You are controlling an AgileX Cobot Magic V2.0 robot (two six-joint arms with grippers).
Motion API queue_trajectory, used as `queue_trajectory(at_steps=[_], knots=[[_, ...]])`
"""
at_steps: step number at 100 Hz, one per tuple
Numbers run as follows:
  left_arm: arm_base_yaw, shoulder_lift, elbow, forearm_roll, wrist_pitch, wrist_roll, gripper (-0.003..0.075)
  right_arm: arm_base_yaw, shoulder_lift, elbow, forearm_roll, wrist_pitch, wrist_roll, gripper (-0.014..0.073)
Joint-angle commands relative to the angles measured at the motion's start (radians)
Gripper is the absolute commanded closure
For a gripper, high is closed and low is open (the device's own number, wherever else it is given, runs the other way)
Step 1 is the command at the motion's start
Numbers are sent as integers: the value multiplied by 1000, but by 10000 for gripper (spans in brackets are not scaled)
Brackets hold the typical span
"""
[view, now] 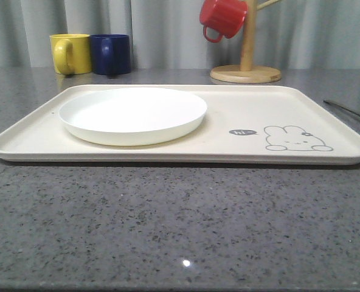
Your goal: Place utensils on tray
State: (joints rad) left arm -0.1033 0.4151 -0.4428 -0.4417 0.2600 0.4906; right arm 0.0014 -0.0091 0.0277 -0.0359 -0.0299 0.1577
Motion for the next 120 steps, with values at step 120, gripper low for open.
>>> queue_trajectory(at_steps=[120], knots=[[0, 6, -28, -14, -83, 1, 738, -5, 794, -879, 28, 855, -10, 561]])
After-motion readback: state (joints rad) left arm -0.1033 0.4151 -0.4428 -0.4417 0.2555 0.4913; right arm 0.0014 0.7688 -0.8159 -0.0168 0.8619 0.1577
